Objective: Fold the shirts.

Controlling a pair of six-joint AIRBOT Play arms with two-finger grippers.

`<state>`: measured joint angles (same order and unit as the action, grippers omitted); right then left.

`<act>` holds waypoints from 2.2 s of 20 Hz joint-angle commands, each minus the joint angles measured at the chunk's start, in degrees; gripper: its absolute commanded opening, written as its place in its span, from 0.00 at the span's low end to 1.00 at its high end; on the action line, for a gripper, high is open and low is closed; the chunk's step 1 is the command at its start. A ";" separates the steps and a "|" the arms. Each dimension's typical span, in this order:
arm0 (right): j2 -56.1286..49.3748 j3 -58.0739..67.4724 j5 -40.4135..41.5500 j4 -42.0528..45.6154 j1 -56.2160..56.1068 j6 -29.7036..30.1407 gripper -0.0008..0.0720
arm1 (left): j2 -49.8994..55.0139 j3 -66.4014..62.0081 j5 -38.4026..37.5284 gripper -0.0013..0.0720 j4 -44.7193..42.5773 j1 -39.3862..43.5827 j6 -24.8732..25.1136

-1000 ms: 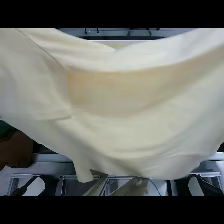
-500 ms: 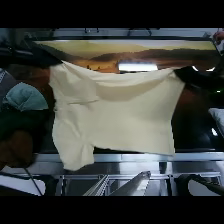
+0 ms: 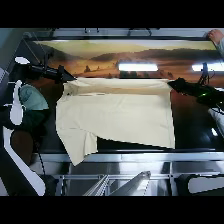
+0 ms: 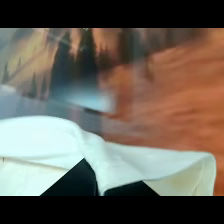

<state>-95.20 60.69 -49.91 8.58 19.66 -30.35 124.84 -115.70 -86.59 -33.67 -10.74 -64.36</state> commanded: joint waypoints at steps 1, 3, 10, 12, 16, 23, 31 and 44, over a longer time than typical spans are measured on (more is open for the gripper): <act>-1.44 0.39 -6.73 6.10 1.79 0.35 0.03 | 1.51 0.37 -1.22 0.05 -4.20 -0.35 -1.62; -2.40 0.35 -7.78 7.76 1.27 0.17 0.03 | 1.51 0.37 -2.43 0.04 -5.68 0.17 -1.70; -5.27 0.42 -9.14 8.24 -0.81 -1.07 0.31 | 1.40 0.31 -6.91 0.38 -5.88 1.33 -2.82; -3.80 0.42 -11.45 9.27 1.14 -3.15 0.55 | 0.66 0.24 -8.41 0.42 -5.84 0.02 -6.43; 1.14 0.42 -19.58 22.75 8.76 -14.62 0.54 | -1.88 -2.01 -16.13 0.42 -5.86 -5.20 -14.84; 3.87 -9.81 -29.29 46.80 14.14 -27.71 0.51 | -20.48 24.39 -16.37 0.42 -11.17 -10.21 -11.19; 4.55 -22.45 -25.18 42.51 7.32 -24.06 0.51 | -43.10 64.11 -5.99 0.42 -28.09 -9.46 -8.94; 4.55 -22.45 -23.82 37.94 3.72 -24.11 0.23 | -42.69 81.15 10.84 0.42 -25.64 -3.80 -9.16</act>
<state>-90.63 38.28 -79.48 47.35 23.51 -54.48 80.20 -35.38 -80.25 -61.34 -14.96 -73.54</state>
